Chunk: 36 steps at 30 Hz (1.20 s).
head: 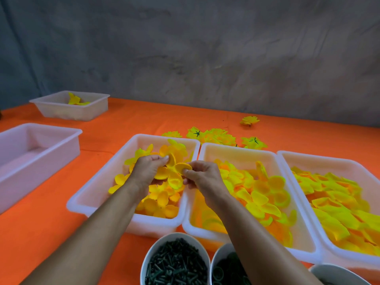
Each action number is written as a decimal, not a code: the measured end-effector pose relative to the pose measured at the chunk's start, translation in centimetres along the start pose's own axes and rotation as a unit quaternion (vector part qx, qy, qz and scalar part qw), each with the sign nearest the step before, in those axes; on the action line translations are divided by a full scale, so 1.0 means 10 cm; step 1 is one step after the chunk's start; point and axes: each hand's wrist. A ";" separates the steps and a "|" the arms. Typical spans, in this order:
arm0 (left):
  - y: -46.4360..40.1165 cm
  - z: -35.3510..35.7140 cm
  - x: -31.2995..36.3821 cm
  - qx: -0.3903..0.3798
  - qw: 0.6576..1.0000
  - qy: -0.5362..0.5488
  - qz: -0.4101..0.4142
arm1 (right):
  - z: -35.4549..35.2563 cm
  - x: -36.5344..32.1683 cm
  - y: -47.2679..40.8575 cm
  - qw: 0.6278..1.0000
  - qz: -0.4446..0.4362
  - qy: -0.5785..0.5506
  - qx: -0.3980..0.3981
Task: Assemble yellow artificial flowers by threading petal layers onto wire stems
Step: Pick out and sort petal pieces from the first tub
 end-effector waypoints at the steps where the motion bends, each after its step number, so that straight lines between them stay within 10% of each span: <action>1: -0.01 -0.01 -0.01 -0.002 1.000 0.000 -0.021 | -0.01 0.01 0.00 1.000 -0.004 0.000 -0.008; 19: 0.09 -0.01 -0.06 -0.064 0.996 0.011 0.064 | -0.02 0.06 -0.04 0.999 -0.027 -0.018 0.013; 26: 0.12 0.00 -0.08 -0.083 0.993 0.007 0.079 | 0.08 0.07 -0.02 0.957 -0.179 0.213 0.078; 36: 0.14 -0.01 -0.03 -0.123 0.989 0.055 0.065 | -0.02 0.04 -0.02 0.998 -0.064 0.001 -0.019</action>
Point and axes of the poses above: each hand's wrist, its own y-axis away from the middle knuckle, its own z-axis out of the palm, x = y × z, and after that the axes turned 7 degrees about y, right-handed
